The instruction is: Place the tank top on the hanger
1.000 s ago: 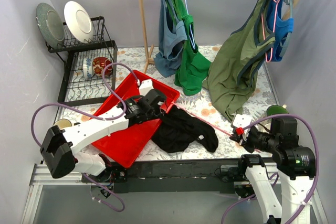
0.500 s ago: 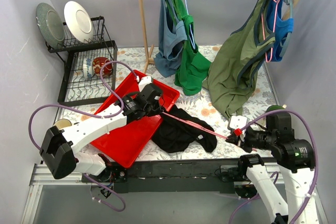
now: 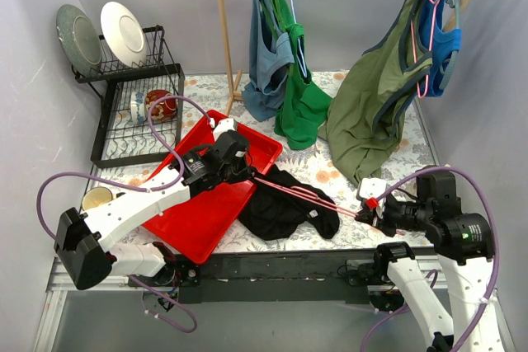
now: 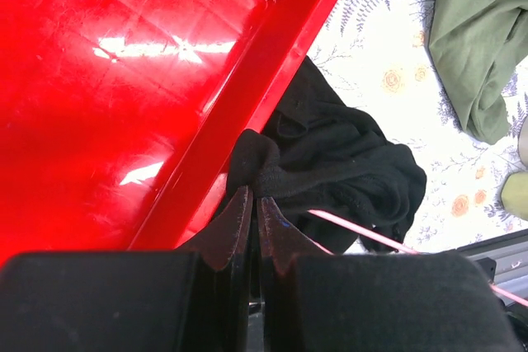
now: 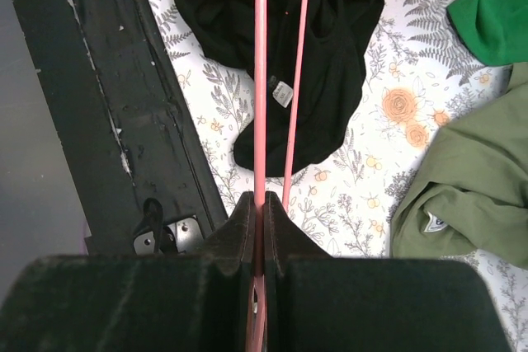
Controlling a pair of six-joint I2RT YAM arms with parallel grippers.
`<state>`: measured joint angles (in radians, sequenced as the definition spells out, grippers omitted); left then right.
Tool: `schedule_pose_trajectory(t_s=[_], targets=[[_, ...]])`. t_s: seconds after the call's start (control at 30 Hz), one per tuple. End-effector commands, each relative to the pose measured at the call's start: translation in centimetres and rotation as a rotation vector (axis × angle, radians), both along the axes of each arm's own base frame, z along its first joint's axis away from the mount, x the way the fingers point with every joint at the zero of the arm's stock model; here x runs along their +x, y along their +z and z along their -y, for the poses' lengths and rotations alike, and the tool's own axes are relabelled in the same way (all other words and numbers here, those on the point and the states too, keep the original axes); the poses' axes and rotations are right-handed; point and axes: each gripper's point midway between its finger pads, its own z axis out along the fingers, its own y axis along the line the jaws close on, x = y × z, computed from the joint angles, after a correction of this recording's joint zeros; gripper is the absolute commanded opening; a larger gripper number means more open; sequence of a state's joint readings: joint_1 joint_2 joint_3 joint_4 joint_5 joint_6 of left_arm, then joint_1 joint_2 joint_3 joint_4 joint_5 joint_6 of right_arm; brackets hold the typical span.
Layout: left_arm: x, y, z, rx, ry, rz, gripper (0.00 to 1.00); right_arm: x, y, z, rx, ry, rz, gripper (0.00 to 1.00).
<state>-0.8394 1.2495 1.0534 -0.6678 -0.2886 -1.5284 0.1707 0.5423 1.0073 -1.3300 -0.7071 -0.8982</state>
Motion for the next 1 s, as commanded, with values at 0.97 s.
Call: schedule_pose_trajectory(t_s=[0.97], targets=[[-3.0, 5.9, 2.8, -0.209, -0.242, 0.035, 0.00, 1.2, -0.2, -1.4, 0.039, 0.092, -0.054, 0.01]])
